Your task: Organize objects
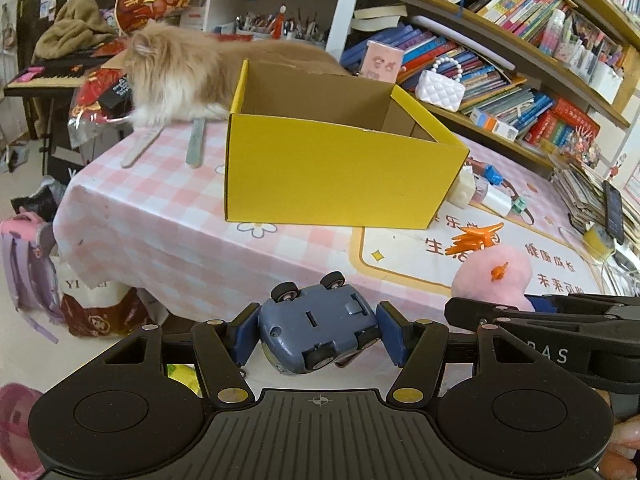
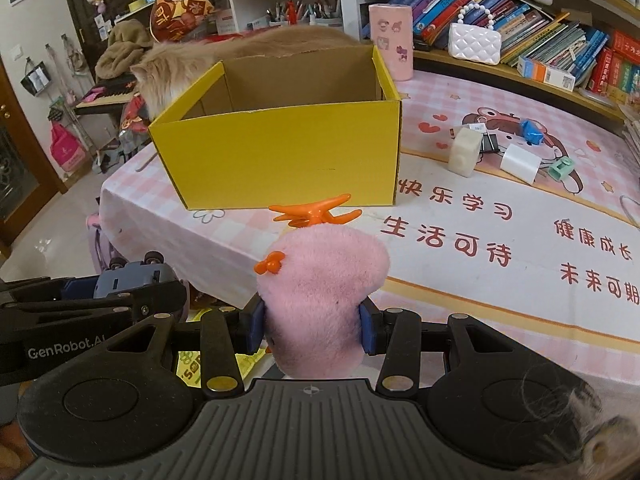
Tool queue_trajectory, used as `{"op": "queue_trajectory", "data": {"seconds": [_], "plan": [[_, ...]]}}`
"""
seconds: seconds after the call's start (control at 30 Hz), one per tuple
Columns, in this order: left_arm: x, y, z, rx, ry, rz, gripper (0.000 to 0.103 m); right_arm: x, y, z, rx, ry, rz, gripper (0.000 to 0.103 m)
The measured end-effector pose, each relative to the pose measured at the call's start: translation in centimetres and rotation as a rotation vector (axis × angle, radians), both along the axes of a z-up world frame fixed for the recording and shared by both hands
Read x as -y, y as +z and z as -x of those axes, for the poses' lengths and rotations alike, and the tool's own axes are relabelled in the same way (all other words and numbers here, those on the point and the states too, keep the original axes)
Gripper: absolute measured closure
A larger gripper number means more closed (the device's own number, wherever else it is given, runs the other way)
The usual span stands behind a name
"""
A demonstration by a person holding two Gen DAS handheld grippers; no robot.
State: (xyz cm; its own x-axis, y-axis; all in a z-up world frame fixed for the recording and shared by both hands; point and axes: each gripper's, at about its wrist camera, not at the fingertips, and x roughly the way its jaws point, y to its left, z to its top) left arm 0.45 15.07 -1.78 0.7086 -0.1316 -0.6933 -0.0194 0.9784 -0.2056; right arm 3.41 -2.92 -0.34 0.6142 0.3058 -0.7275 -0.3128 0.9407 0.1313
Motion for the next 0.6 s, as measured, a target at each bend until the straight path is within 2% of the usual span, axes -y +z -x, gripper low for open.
{"op": "queue_trajectory", "data": {"seconds": [0.6], "plan": [[-1.9,0.7,1.1,0.035,-0.009,0.005,0.042,-1.9,0.5,1.3,0.013,-0.022,-0.001,0.062]]}}
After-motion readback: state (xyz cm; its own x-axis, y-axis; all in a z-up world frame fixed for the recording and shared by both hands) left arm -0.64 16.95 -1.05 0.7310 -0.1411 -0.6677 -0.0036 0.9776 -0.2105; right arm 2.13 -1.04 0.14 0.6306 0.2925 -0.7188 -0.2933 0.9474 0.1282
